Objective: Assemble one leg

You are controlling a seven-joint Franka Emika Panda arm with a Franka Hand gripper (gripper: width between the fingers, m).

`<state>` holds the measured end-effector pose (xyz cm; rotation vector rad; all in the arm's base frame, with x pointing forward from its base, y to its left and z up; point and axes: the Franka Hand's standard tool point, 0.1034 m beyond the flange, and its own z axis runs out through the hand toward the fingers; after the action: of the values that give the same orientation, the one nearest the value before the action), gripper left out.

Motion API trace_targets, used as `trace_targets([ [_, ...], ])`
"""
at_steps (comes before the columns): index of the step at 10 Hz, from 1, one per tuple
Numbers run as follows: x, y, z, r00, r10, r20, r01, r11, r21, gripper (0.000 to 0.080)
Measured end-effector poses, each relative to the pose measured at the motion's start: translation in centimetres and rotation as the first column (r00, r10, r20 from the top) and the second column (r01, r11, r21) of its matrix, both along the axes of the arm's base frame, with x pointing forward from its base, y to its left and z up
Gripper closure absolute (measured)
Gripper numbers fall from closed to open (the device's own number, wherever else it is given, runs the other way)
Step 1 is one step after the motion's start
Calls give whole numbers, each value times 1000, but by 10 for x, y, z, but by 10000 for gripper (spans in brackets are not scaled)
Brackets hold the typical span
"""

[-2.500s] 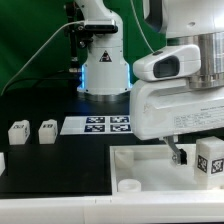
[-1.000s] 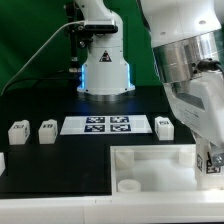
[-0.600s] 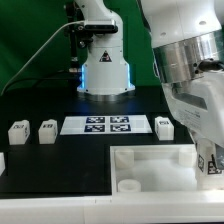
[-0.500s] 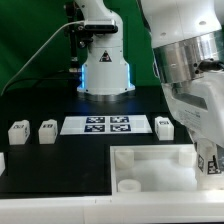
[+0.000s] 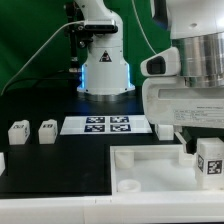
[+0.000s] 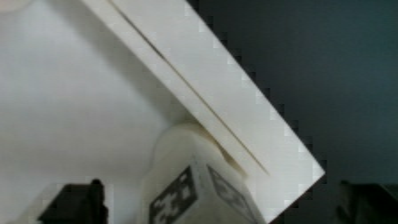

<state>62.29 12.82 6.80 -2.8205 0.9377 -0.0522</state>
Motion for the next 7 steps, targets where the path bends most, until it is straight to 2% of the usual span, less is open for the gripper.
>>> trace_targets([
  [2,0,0,0,979,201,28,-200,979,-23,151],
  [3,2,-3,0,945,325,37,-322,944,-64,151],
  [4,6,-6,2,877,478,42,-471,874,-119,151],
  [5,9,-6,3,823,566,53,-553,819,-151,151],
  [7,8,-6,3,850,524,53,-513,847,-142,178],
])
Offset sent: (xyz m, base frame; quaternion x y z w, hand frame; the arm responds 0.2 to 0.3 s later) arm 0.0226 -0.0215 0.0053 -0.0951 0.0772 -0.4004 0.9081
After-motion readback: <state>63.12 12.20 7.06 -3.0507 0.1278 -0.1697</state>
